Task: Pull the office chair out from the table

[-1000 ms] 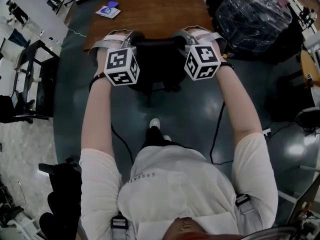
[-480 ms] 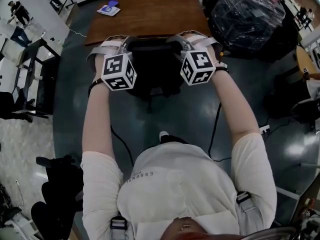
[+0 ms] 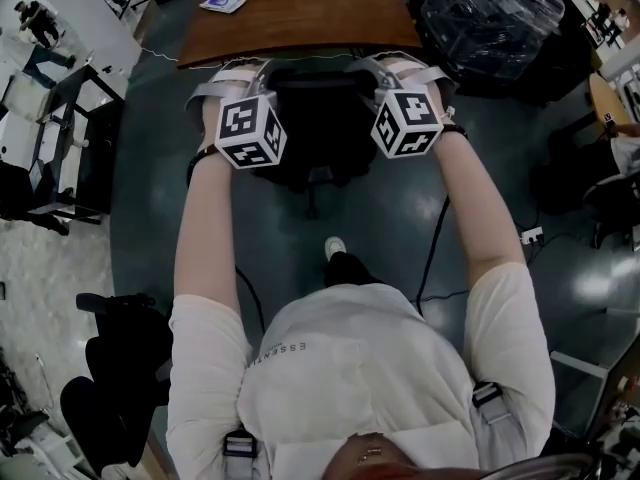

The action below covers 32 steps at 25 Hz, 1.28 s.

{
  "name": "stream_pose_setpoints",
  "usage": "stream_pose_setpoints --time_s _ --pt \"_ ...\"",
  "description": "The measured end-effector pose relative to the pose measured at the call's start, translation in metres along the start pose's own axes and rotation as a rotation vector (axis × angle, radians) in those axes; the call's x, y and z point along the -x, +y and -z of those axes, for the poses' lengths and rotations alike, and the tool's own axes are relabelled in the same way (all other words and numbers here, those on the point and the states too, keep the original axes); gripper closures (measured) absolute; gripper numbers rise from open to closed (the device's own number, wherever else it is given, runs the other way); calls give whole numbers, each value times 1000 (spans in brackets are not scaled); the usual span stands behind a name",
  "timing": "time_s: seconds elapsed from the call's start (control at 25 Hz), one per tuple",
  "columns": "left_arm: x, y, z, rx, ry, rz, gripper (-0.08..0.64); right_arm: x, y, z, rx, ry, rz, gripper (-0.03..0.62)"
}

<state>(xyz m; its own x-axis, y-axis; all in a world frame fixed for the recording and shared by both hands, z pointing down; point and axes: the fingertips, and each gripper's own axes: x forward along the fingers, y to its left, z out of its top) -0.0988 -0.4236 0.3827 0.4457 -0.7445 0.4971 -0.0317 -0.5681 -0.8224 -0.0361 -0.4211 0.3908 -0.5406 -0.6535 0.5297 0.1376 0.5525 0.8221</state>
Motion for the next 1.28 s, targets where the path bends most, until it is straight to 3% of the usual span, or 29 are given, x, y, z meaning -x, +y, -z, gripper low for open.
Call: stream_pose_setpoints --time_s 0.32,0.44,0.52,0.56,0.6,0.68,0.84,0.96,1.16,1.28 --pt "29 -23 -18 2 -14 -2 477 31 24 -20 -17 21 24 592" --pt "37 -36 -27 65 -43 69 413 40 32 -24 -59 12 29 573" --pt "48 -43 -39 140 -98 119 305 48 31 -22 -166 -5 30 517" --pt "55 -44 -45 174 -131 116 258 55 27 -20 -233 -10 42 445" --pt "65 -43 -50 204 -164 91 244 65 23 -19 -287 -10 69 381" --pt "90 -44 -58 264 -232 8 274 87 22 -19 -336 8 158 345" --pt "147 -63 -69 473 -374 -187 330 138 52 -27 -412 28 367 347" --pt "181 -91 -75 647 -454 -316 413 165 89 -39 -572 -7 468 364" --pt "215 -142 -82 934 -533 -403 479 189 158 -67 -907 -128 492 468" --pt "225 -173 -91 1084 -538 -426 503 202 199 -69 -1047 -158 471 514"
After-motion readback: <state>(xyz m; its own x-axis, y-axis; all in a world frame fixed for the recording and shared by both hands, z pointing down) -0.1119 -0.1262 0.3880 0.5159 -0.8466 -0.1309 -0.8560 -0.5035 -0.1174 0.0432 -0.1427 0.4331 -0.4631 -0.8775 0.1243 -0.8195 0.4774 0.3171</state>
